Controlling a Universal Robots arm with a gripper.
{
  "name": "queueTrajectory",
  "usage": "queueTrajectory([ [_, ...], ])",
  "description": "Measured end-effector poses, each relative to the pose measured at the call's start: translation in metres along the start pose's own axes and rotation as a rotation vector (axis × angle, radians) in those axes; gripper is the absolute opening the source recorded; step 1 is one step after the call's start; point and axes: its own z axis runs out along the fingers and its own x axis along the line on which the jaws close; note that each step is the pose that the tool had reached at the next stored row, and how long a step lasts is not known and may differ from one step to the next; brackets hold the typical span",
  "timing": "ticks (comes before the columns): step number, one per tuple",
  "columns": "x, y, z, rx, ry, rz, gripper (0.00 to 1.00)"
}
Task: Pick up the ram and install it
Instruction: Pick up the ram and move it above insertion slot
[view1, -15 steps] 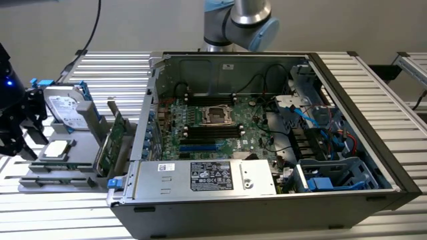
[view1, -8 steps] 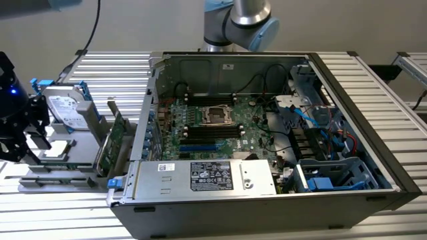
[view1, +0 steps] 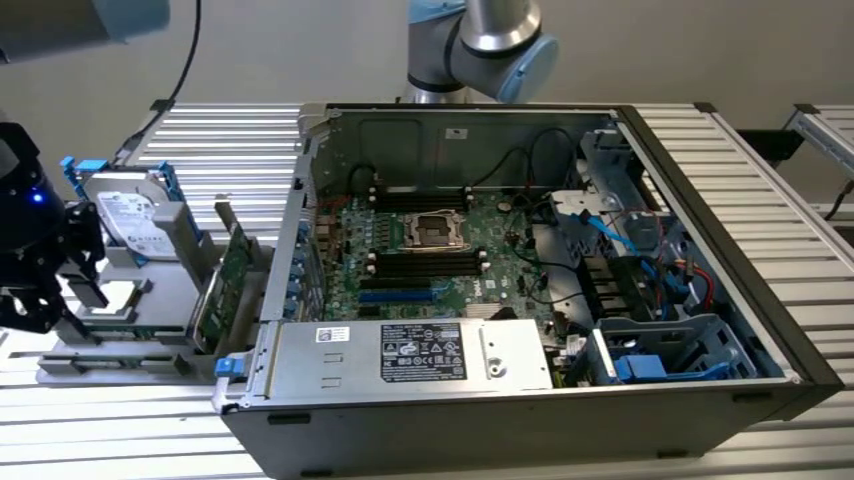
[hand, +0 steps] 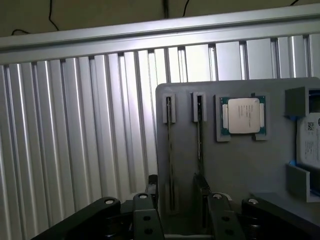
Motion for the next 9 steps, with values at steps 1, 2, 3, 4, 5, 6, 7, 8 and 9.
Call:
queueTrajectory([
  [1,0.0,0.0002,0.0017,0.0001,0.0002,-0.003,0.42],
  [2,0.0,0.0004,0.0036,0.0004,0.0002,-0.005,0.42],
  [3,0.0,0.0005,0.0054,0.0006,0.0002,-0.007,0.42],
  [4,0.0,0.0007,0.0072,0.0008,0.0003,-0.01,0.42],
  [5,0.0,0.0008,0.009,0.001,0.0004,-0.014,0.42],
  [6,0.0,0.001,0.0109,0.0012,0.0006,-0.019,0.42],
  [7,0.0,0.0012,0.0128,0.0016,0.0008,-0.027,0.42],
  [8,-0.001,0.0012,0.0145,0.0021,0.0012,-0.036,0.42],
  [9,-0.001,0.0012,0.0163,0.0027,0.0016,-0.049,0.42],
])
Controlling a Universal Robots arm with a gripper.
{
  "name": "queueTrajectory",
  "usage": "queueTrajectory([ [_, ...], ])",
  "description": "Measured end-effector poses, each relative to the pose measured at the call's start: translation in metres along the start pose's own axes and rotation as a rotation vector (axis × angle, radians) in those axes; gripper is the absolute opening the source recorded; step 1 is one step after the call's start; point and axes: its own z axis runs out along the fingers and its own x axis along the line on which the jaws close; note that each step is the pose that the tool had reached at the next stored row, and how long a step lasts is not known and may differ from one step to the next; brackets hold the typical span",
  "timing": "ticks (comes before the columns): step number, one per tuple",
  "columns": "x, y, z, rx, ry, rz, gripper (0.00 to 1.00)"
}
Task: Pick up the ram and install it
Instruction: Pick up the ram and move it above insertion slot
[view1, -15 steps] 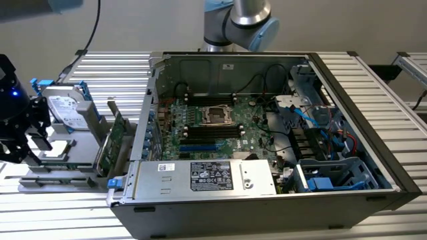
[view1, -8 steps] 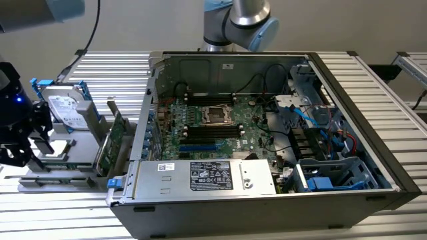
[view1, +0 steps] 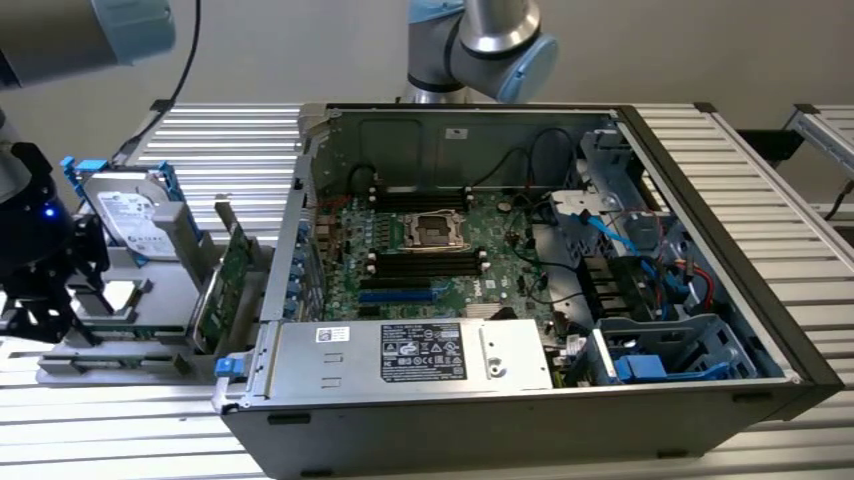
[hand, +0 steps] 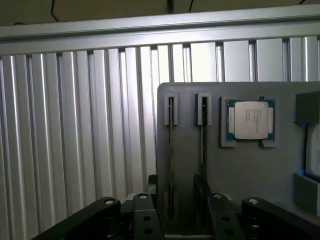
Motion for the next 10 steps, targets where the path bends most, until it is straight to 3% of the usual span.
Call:
queueTrajectory([
  [3,0.0,-0.0001,0.0056,0.0013,0.0009,-0.028,0.42],
  [10,-0.001,-0.0004,0.0182,0.0017,0.001,-0.03,0.42],
])
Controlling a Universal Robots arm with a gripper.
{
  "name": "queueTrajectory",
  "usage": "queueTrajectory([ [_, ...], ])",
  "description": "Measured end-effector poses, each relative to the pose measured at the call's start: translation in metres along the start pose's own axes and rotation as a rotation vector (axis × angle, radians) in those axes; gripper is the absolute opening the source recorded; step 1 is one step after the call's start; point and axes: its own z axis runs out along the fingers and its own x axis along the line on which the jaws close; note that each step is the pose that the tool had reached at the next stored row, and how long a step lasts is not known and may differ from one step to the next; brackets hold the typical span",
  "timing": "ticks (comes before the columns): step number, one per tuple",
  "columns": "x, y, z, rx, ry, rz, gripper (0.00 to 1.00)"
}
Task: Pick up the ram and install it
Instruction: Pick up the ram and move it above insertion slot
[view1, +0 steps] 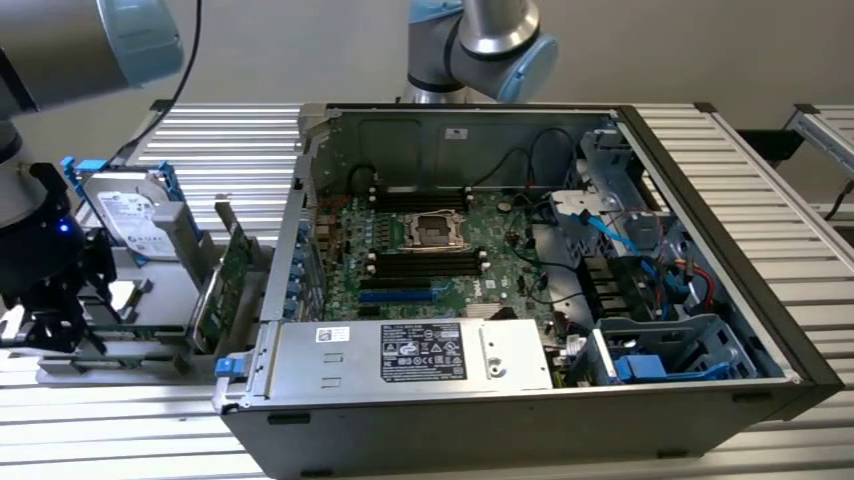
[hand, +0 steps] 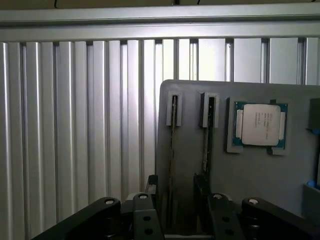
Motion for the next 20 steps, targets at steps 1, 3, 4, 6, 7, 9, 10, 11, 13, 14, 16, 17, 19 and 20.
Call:
queueTrajectory([
  [1,0.0,0.0,0.0018,0.0,0.0,0.0,0.42],
  [3,0.0,-0.0001,0.0054,0.0001,0.0,0.0,0.42],
  [4,0.0,-0.0001,0.0073,0.0001,0.0,0.0,0.42],
  [6,-0.001,-0.0001,0.0108,0.0001,0.0,0.0,0.42],
  [7,-0.001,-0.0002,0.0128,0.0001,-0.0001,0.0,0.42],
  [9,-0.001,-0.0003,0.0164,0.0001,0.0,-0.001,0.42],
  [10,-0.001,-0.0004,0.0182,0.0001,0.0,-0.001,0.42],
  [11,-0.001,-0.0004,0.02,0.0002,0.0,-0.001,0.42],
  [13,-0.001,-0.0006,0.0236,0.0007,0.0,-0.001,0.42],
  [14,-0.001,-0.0006,0.0255,0.001,0.0,-0.001,0.42],
  [16,-0.001,-0.0007,0.0291,0.0016,0.0,-0.001,0.42],
  [17,-0.001,-0.0008,0.0308,0.0018,0.0,-0.001,0.42],
  [19,-0.002,-0.0009,0.0344,0.0024,0.0,-0.001,0.42],
  [20,-0.002,-0.0009,0.0364,0.0026,0.0,-0.001,0.42],
])
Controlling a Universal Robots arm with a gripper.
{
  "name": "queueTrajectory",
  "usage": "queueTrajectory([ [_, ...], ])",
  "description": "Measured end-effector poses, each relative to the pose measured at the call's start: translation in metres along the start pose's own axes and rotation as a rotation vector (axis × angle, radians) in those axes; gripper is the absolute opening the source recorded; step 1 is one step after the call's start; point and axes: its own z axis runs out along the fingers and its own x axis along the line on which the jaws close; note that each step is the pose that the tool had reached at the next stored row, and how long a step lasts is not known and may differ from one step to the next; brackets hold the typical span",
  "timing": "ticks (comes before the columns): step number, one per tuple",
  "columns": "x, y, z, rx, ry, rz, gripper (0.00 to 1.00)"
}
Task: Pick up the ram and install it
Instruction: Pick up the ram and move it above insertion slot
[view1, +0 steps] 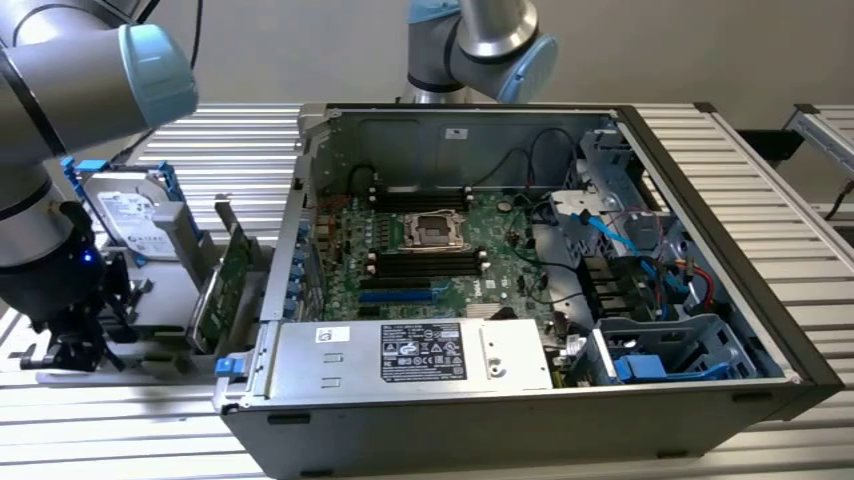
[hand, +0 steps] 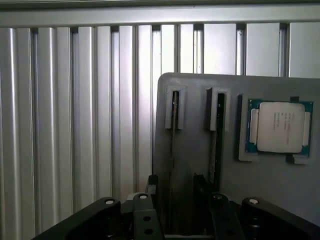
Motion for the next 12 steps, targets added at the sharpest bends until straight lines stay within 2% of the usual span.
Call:
queueTrajectory([
  [6,0.0009,-0.0008,0.0048,0.0,-0.0001,0.002,0.42],
  [12,0.0012,-0.0017,0.0063,-0.002,-0.0011,0.04,0.42],
])
